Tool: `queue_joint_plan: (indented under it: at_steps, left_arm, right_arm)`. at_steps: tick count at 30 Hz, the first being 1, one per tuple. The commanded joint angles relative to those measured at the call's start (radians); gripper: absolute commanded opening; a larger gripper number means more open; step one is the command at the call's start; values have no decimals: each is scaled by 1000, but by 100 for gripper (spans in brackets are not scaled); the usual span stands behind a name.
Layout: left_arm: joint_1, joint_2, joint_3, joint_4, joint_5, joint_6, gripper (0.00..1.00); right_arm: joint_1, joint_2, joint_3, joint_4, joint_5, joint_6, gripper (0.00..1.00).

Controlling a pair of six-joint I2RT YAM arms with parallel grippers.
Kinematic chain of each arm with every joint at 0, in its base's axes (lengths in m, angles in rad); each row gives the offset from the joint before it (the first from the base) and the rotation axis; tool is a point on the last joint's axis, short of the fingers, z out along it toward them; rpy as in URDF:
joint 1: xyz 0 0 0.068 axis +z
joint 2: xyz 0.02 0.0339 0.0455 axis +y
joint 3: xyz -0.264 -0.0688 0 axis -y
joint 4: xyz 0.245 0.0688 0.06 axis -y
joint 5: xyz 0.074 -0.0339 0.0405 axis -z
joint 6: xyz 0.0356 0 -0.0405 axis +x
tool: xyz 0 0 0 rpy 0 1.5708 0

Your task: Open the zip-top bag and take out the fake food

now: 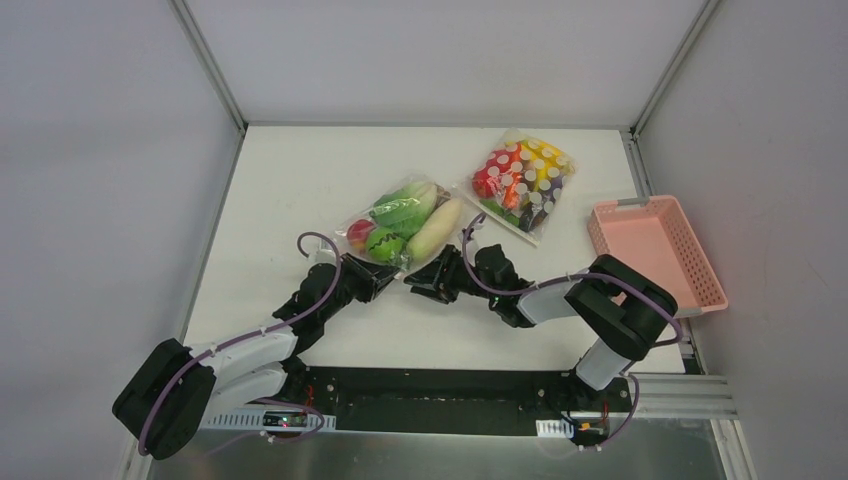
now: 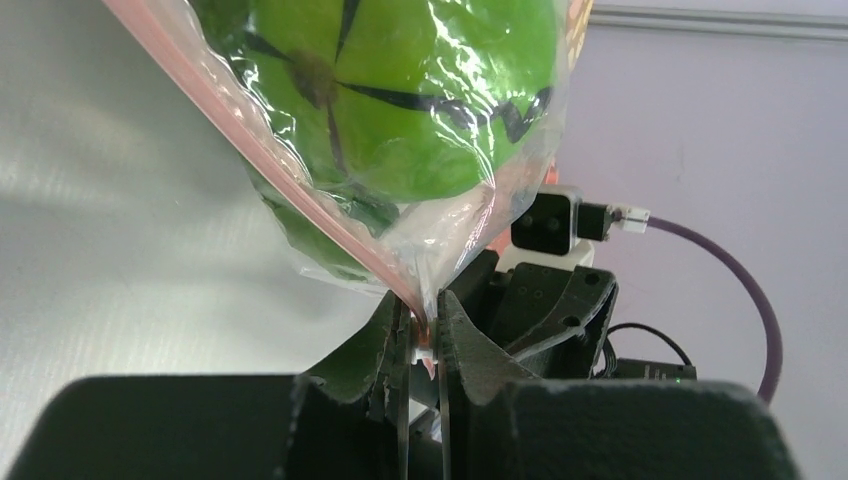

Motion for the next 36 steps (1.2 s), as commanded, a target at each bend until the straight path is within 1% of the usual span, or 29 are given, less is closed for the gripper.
queue_joint_plan:
  at_steps: [1,6,8,11,14,15,19,26,31,36]
  left_arm:
    - [-23,-1,41,86,2,-22,0]
    - [-39,10,47,98,-1,-22,0]
    - [-44,18,48,105,-3,-24,0]
    - [-47,20,49,112,-4,-24,0]
    - [-48,18,46,111,-9,-20,0]
    - [-48,18,44,109,-11,-18,0]
    - [-48,1,37,80,-32,1,0]
    - [-47,-67,39,-54,-127,83,0]
    - [-46,-117,49,-139,-178,119,0]
    - [-43,-171,56,-260,-250,142,0]
  right_arm:
    - [6,18,44,115,-16,31,49]
    - [5,36,57,136,-18,42,45]
    - [5,39,60,136,-11,42,40]
    - [5,39,49,136,11,47,26]
    - [5,36,33,136,24,49,5]
    - [3,32,28,136,28,49,0]
    - [-1,4,2,136,40,42,0]
    - [-25,-70,-58,107,57,22,0]
    - [-35,-148,-85,18,85,-20,0]
    - [-44,-263,-102,-141,145,-83,0]
